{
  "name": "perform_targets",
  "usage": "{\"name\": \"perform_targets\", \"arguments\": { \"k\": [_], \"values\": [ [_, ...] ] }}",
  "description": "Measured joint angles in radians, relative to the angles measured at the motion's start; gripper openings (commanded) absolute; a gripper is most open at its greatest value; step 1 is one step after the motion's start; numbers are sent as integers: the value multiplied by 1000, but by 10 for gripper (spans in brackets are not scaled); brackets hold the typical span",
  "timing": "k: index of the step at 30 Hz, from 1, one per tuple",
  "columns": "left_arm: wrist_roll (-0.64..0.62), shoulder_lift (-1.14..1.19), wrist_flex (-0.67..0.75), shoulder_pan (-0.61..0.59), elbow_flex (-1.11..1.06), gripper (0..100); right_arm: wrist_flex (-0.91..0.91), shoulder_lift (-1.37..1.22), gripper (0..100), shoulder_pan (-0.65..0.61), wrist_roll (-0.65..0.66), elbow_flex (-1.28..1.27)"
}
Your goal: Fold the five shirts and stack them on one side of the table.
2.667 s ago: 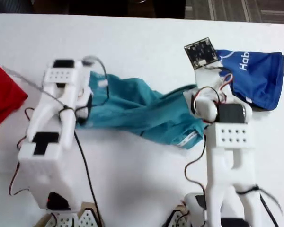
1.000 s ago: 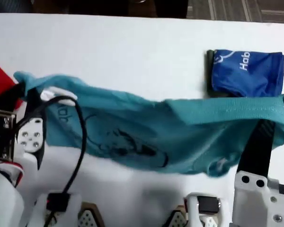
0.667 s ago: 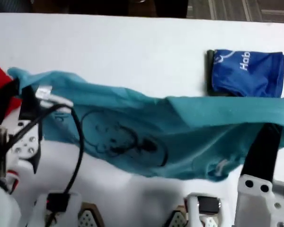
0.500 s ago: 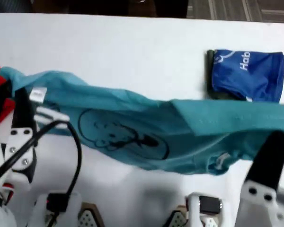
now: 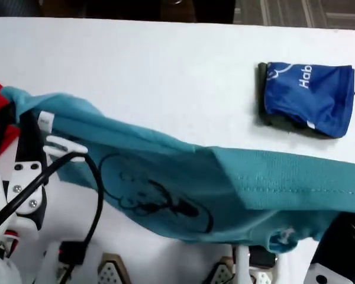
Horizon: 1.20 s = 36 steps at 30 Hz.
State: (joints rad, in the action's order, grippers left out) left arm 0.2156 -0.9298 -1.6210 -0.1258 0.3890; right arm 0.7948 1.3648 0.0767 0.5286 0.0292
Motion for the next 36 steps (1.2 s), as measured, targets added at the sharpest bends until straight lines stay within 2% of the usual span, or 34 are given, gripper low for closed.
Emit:
{"name": "perform_targets", "arguments": {
  "k": [3,8,16,20,23,27,36],
  "values": [
    [0,0,-11,0,-43,26,0,0,19,0,0,-37],
    [0,0,31,0,-275,26,0,-57,19,-2,0,-207],
    [0,18,305,2,-749,26,-110,-206,19,-5,0,-597],
    [0,54,451,2,-821,26,-222,-324,19,-28,0,-658],
    [0,169,486,2,-786,26,-287,-425,19,-52,0,-641],
    [0,402,473,2,-609,26,-298,-589,19,-58,0,-537],
    [0,881,201,-15,28,26,-238,-827,19,-58,0,-244]
  ]
}}
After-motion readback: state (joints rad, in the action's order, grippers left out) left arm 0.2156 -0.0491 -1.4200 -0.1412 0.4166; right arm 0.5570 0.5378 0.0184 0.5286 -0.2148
